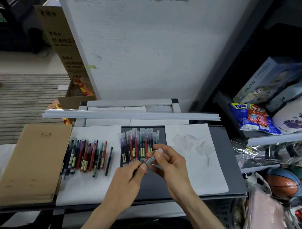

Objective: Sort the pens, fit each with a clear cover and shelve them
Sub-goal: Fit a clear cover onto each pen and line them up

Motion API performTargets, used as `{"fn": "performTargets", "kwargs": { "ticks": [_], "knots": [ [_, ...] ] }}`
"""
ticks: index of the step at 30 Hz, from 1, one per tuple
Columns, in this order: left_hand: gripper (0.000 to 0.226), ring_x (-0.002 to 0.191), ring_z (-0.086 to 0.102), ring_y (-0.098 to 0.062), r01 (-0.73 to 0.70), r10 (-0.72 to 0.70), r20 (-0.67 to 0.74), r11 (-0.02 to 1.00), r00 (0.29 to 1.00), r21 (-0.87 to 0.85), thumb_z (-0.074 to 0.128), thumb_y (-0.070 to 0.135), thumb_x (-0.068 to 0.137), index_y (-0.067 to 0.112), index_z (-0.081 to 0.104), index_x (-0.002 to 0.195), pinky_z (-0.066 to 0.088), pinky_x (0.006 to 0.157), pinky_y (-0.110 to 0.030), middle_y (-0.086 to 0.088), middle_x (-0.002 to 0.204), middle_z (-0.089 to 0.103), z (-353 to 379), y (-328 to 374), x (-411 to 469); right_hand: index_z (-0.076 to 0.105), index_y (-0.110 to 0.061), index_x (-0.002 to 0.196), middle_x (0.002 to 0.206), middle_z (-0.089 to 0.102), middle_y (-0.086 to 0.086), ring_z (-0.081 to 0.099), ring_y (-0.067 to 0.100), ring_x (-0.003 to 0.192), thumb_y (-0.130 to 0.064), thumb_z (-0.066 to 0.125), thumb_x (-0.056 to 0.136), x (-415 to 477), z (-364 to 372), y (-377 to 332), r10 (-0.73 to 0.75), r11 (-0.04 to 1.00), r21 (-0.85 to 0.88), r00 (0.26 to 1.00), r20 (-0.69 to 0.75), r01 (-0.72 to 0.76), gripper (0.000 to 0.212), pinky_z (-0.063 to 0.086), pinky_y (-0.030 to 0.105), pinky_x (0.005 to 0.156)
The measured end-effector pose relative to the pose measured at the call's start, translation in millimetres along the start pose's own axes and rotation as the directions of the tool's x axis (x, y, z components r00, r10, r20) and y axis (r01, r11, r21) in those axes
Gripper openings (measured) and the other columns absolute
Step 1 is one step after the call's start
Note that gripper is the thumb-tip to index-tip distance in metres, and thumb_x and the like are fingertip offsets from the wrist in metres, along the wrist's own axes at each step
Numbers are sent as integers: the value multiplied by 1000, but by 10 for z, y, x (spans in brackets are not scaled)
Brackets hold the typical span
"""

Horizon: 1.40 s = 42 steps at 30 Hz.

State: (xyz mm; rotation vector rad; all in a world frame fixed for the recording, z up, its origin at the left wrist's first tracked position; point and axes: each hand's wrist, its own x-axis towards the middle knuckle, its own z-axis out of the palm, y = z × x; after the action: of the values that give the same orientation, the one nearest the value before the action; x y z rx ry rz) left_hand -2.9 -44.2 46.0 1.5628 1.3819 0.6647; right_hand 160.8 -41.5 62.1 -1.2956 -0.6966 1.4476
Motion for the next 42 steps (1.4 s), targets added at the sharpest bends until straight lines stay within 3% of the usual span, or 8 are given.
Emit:
{"fn": "performTargets", "kwargs": {
  "ticks": [4,9,13,17,21,28,35,42],
  "knots": [
    [35,55,45,-4,47,-47,34,999,998,-6,49,26,109,27,62,76,33,59,-23,18,59,54,61,-20,26,72,-10,117,97,75,22,73,29,92,-1,52,106,34,16,110,25,999,27,998,-56,-23,25,61,39,84],
    [36,40,30,-9,296,-265,142,912,954,-286,45,25,111,5,65,88,26,47,-28,6,50,40,144,-106,-50,72,-11,121,97,75,23,73,29,88,1,52,105,96,21,206,106,994,-30,994,0,-106,28,62,39,85],
    [22,43,51,-22,381,-329,216,879,919,-285,42,24,112,14,61,109,41,42,-28,-9,59,62,190,-153,-132,68,-22,130,99,79,10,74,20,99,-8,55,106,182,21,359,174,964,-216,982,76,-154,31,61,34,91],
    [17,59,69,-20,340,-336,74,939,939,-44,52,27,107,23,63,95,56,60,-41,-6,66,71,235,-368,-145,61,-33,138,97,79,-8,73,7,95,-26,61,103,276,4,643,157,805,-586,986,54,-96,36,58,36,98],
    [23,63,65,-16,363,-366,-41,893,930,266,60,32,100,20,67,81,57,64,-38,0,67,67,177,-639,-83,69,-24,123,115,73,-6,68,12,101,-34,63,100,270,-218,727,77,514,-855,996,-39,-73,25,54,30,95],
    [28,60,63,-20,425,-435,-75,805,897,414,68,25,96,7,65,75,46,50,-29,-5,63,66,167,-830,62,63,-19,130,128,60,3,61,25,113,-21,55,98,379,-846,492,-124,166,-978,981,-147,-126,33,54,39,84],
    [26,65,62,-18,488,-484,-123,770,866,410,77,29,92,10,61,83,46,53,-29,-5,71,65,230,-756,215,61,-17,133,129,57,5,60,26,113,-14,54,99,644,-1057,464,-124,58,-998,992,-40,-33,35,55,38,79],
    [25,70,62,-15,517,-479,-197,795,856,317,82,28,88,18,60,85,52,63,-33,0,76,65,261,-694,238,60,-13,129,119,57,9,67,31,89,-4,60,94,824,-1119,472,-109,7,-1000,994,17,18,37,53,34,67]
  ]
}}
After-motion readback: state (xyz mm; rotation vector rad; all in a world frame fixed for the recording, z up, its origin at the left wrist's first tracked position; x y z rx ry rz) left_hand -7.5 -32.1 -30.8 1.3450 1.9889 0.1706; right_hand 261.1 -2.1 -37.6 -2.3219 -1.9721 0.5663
